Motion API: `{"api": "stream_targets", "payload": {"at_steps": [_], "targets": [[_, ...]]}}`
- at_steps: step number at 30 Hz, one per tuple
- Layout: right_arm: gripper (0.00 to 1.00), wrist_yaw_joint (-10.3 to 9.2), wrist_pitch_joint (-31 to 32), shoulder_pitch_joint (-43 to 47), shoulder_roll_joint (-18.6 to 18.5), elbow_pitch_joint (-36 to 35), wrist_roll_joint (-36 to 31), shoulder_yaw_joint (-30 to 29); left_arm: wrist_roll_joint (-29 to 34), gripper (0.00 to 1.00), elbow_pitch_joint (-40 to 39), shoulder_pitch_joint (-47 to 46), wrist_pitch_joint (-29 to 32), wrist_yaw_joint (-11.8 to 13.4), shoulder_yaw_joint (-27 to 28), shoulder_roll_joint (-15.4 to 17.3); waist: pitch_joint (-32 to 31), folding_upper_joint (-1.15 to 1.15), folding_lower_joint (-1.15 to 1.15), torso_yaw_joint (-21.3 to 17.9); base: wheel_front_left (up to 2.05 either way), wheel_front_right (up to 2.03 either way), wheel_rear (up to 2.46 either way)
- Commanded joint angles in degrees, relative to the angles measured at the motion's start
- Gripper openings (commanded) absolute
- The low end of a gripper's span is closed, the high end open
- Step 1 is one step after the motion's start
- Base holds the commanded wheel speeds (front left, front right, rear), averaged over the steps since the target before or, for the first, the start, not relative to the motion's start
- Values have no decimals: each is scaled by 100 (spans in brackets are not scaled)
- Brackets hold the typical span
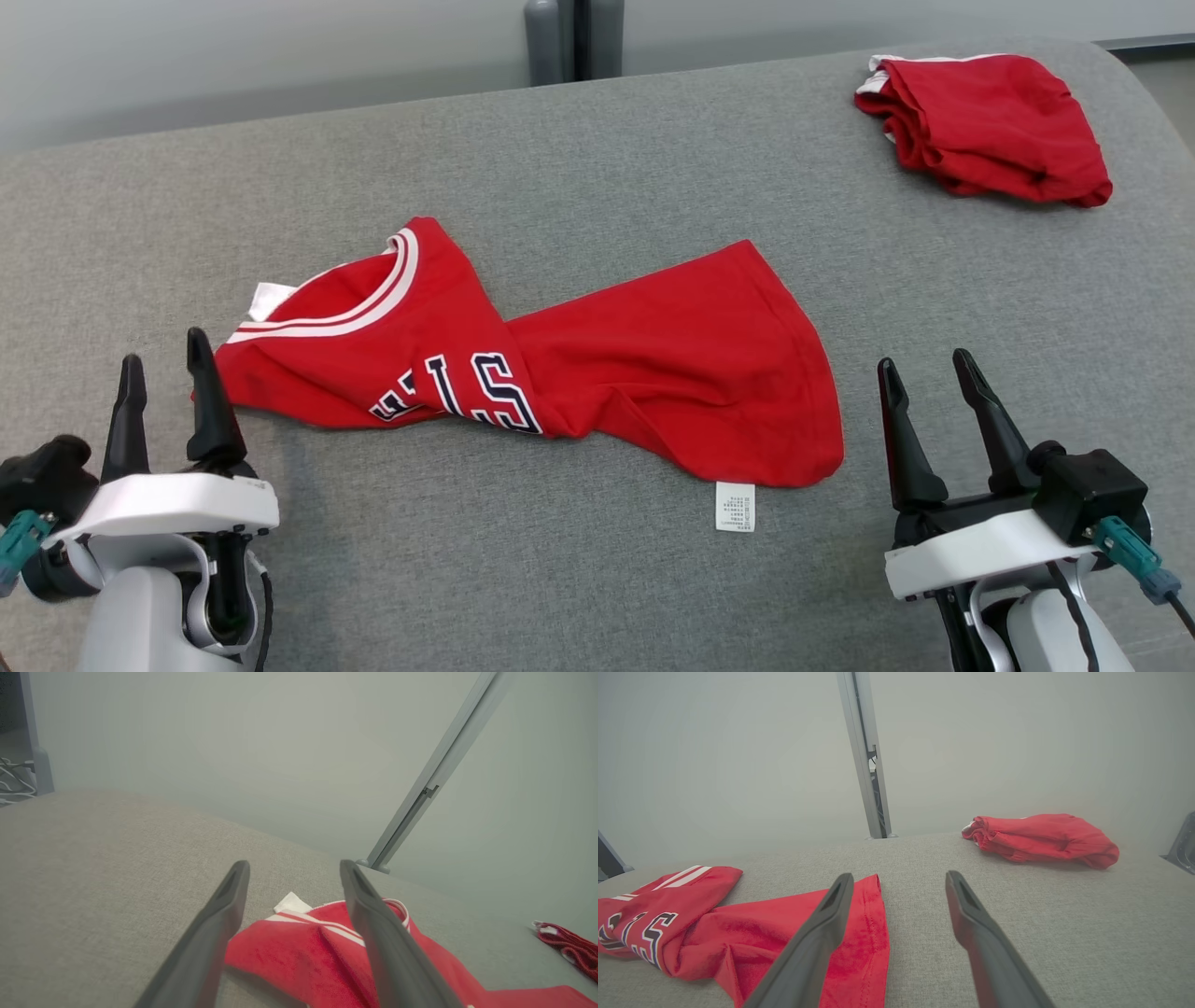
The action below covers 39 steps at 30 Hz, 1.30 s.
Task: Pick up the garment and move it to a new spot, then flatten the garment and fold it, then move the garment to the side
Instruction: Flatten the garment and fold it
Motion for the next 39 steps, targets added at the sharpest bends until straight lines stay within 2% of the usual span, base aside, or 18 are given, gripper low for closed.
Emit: {"api": "stream_targets", "payload": {"at_steps": [1,6,11,15,18,28,37,38,39], "targets": [[100,1,-6,53,-32,-6,-18,-7,103,100,-85,-13,-19,-37,18,22,9,0,0,21,0,0,0],[100,1,-6,7,-34,27,-39,35,737,100,-300,-310,-19,-207,-353,-13,28,0,0,100,0,0,0],[100,0,-6,-99,-34,53,-10,152,1276,100,354,-1041,112,-293,-1096,52,77,0,0,22,0,0,0],[100,0,-6,-160,-34,37,1,140,1566,100,1039,-1768,599,-287,-1481,82,181,0,0,-125,0,0,0],[100,0,-6,-183,-35,27,3,142,2018,100,1739,-2495,1386,-195,-1927,179,327,0,0,-268,0,0,0],[100,0,-6,-335,-34,-28,82,251,2706,100,3100,-3906,2989,10,-2524,376,689,0,0,-573,0,0,0],[100,0,-6,-391,-34,-32,134,308,2769,100,3906,-4383,3584,2,-2702,415,816,0,0,-777,0,0,0],[100,1,-6,-390,-34,-29,138,304,2741,99,4009,-4388,3639,-26,-2704,424,814,0,0,-790,0,0,0],[100,1,-6,-391,-34,-32,141,300,2725,91,4088,-4395,3673,-45,-2707,437,810,0,0,-799,0,0,0]]}}
